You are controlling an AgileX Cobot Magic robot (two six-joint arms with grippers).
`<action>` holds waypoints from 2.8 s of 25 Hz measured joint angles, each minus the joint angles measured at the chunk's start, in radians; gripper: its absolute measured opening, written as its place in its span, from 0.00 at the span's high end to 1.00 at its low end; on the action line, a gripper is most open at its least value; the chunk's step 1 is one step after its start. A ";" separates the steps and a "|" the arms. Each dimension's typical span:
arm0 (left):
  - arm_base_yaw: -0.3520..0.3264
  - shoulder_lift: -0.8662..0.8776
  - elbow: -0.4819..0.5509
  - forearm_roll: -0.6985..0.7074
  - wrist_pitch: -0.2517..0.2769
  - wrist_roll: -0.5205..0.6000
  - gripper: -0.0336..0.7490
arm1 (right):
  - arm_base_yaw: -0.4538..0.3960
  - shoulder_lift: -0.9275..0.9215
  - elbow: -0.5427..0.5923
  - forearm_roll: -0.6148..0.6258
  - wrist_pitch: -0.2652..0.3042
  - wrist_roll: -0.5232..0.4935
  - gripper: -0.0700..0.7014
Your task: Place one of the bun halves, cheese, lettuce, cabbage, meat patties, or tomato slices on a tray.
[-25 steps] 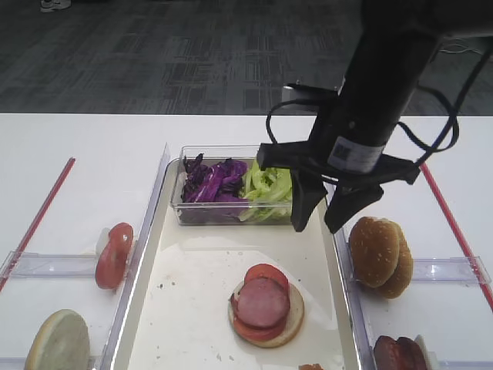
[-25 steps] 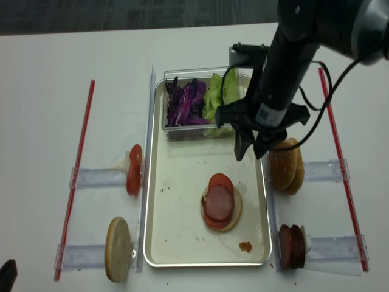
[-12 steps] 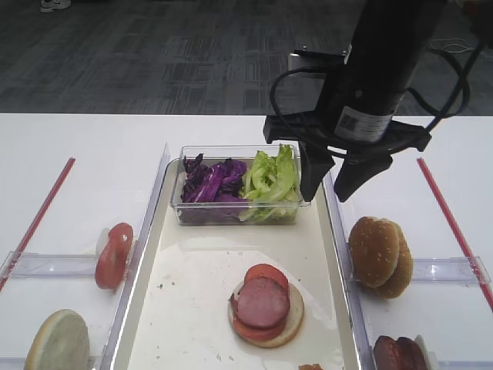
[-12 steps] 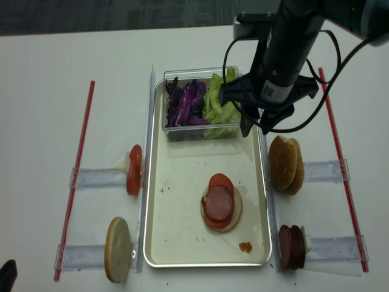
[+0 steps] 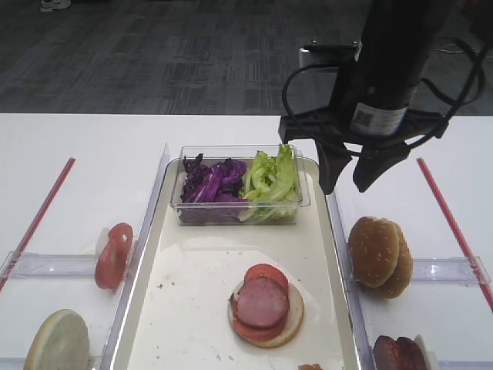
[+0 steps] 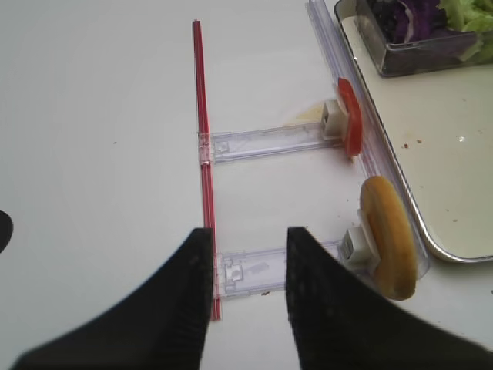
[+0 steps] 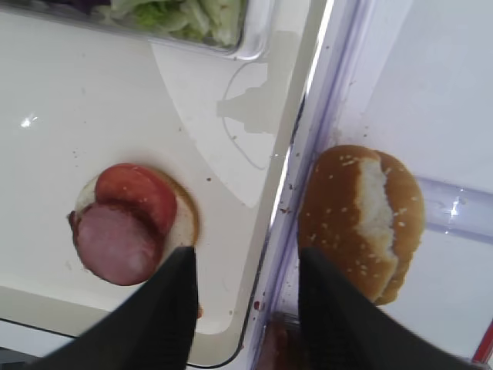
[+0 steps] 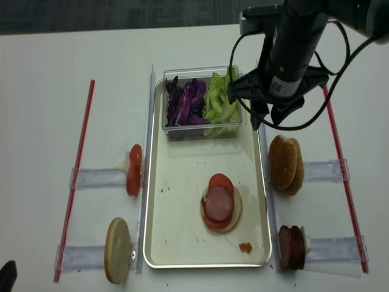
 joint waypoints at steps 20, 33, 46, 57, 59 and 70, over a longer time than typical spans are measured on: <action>0.000 0.000 0.000 0.000 0.000 0.000 0.67 | -0.317 -0.177 0.145 -0.002 0.004 -0.109 0.47; 0.000 0.000 0.000 0.000 0.000 0.000 0.67 | -0.368 -0.282 0.245 -0.026 0.008 -0.181 0.47; 0.000 0.000 0.000 0.000 0.000 0.000 0.67 | -0.368 -0.553 0.454 -0.048 0.008 -0.188 0.47; 0.000 0.000 0.000 0.000 0.000 0.000 0.67 | -0.368 -0.895 0.623 -0.042 0.019 -0.193 0.47; 0.000 0.000 0.000 0.000 0.000 0.000 0.67 | -0.368 -0.951 0.642 -0.040 0.020 -0.193 0.47; 0.000 0.000 0.000 0.000 0.000 0.000 0.67 | -0.368 -1.240 0.749 -0.080 0.036 -0.210 0.47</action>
